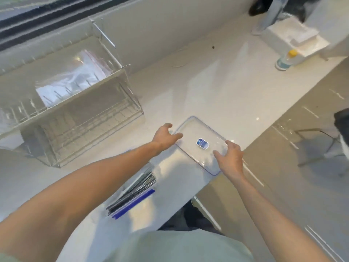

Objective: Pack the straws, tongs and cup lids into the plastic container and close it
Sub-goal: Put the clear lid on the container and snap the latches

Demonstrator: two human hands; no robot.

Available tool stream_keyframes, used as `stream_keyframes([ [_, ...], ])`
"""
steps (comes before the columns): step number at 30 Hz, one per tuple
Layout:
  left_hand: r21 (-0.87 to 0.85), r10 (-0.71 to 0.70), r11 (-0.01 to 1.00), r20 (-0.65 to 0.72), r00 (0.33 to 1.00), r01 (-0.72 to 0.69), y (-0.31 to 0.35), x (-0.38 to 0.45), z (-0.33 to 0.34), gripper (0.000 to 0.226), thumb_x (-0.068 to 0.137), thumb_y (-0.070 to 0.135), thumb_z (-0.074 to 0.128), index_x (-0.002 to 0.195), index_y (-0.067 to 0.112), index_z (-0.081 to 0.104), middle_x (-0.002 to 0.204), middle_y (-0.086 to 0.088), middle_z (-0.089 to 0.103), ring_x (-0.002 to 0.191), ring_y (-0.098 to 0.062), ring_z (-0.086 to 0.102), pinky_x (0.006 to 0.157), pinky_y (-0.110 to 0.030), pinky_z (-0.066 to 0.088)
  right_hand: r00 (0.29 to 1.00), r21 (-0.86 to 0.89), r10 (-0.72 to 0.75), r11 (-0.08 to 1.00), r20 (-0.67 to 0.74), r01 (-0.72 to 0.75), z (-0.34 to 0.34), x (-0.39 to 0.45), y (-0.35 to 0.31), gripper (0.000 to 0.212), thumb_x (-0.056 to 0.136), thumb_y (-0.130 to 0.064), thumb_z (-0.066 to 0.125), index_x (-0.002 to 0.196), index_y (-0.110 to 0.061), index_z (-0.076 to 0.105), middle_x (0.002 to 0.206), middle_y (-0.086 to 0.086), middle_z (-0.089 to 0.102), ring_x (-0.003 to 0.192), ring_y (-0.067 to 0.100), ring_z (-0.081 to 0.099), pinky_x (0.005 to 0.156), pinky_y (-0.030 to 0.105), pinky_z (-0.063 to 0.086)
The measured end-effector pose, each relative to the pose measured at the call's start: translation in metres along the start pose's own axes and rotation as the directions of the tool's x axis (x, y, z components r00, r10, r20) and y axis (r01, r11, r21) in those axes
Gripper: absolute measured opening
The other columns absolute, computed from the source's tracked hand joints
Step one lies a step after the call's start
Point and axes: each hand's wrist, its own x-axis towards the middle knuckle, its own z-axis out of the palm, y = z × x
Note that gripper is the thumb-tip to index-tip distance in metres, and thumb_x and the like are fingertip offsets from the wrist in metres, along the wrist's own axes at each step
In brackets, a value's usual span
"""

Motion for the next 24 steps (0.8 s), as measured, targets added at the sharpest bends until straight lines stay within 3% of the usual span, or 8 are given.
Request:
stream_keyframes([
  [3,0.074,-0.018,0.997,0.003,1.0,0.017,0.008,0.024,0.019,0.077,0.092,0.036,0.071,0.155,0.01,0.035,0.158,-0.01,0.04,0.143,-0.027,0.043,0.11,-0.032,0.036,0.984,0.032,0.179,0.983,0.013,-0.18,-0.006,-0.001,0.031,0.062,0.086,-0.03,0.076,0.135,0.0,0.049,0.135,0.022,0.051,0.126,0.037,0.047,0.101,0.043,0.043],
  [6,0.145,-0.067,0.987,0.025,0.997,0.062,0.008,0.039,0.032,0.077,0.093,0.033,0.07,0.155,0.006,0.034,0.159,-0.012,0.04,0.138,-0.029,0.045,0.108,-0.034,0.037,0.924,0.17,0.341,0.914,0.173,-0.369,-0.01,-0.003,0.047,0.064,0.09,-0.036,0.072,0.138,-0.003,0.044,0.125,0.01,0.052,0.111,0.029,0.055,0.094,0.039,0.049],
  [9,0.144,-0.124,0.983,0.046,0.991,0.116,0.002,0.047,0.043,0.064,0.092,0.026,0.071,0.144,0.001,0.045,0.148,-0.017,0.05,0.116,-0.029,0.051,0.093,-0.033,0.042,0.874,0.281,0.385,0.839,0.296,-0.465,-0.004,-0.003,0.062,0.062,0.09,-0.04,0.072,0.136,-0.007,0.046,0.119,0.004,0.057,0.112,0.027,0.061,0.101,0.044,0.05],
  [12,0.191,-0.132,0.973,0.018,0.991,0.127,-0.003,0.055,0.046,0.059,0.089,0.026,0.073,0.137,0.001,0.052,0.142,-0.018,0.054,0.125,-0.035,0.053,0.098,-0.036,0.045,0.845,0.384,0.392,0.763,0.363,-0.519,0.002,0.001,0.066,0.049,0.09,-0.033,0.073,0.125,-0.01,0.046,0.102,0.004,0.062,0.11,0.03,0.068,0.101,0.048,0.055],
  [15,0.157,-0.151,0.977,0.032,0.988,0.144,-0.005,0.06,0.046,0.048,0.091,0.024,0.071,0.131,0.002,0.055,0.129,-0.015,0.056,0.108,-0.03,0.052,0.086,-0.031,0.041,0.836,0.422,0.433,0.724,0.337,-0.546,0.008,0.007,0.065,0.036,0.088,-0.025,0.073,0.11,-0.002,0.055,0.099,0.013,0.065,0.094,0.029,0.07,0.092,0.044,0.06],
  [17,0.133,-0.163,0.979,0.038,0.986,0.157,-0.008,0.06,0.043,0.038,0.092,0.026,0.072,0.121,0.006,0.059,0.125,-0.012,0.054,0.108,-0.028,0.052,0.086,-0.031,0.04,0.829,0.405,0.471,0.724,0.302,-0.559,0.008,0.008,0.059,0.027,0.087,-0.023,0.071,0.101,-0.004,0.058,0.094,0.014,0.06,0.079,0.027,0.063,0.079,0.04,0.058],
  [21,0.128,-0.124,0.984,0.0,0.992,0.123,-0.015,0.054,0.028,0.057,0.089,0.033,0.074,0.137,0.007,0.058,0.134,-0.012,0.062,0.118,-0.03,0.06,0.097,-0.036,0.05,0.882,0.241,0.449,0.848,0.146,-0.472,0.003,0.012,0.041,0.043,0.088,-0.039,0.065,0.115,-0.007,0.054,0.107,0.01,0.06,0.096,0.034,0.063,0.074,0.038,0.05],
  [24,0.061,-0.121,0.99,-0.074,0.99,0.125,-0.024,0.046,0.002,0.051,0.085,0.034,0.079,0.127,0.01,0.062,0.123,-0.011,0.066,0.103,-0.027,0.062,0.082,-0.034,0.049,0.94,0.208,0.327,0.917,0.099,-0.341,-0.004,0.022,0.011,0.032,0.094,-0.036,0.058,0.105,-0.007,0.054,0.096,0.007,0.06,0.089,0.032,0.061,0.066,0.035,0.043],
])
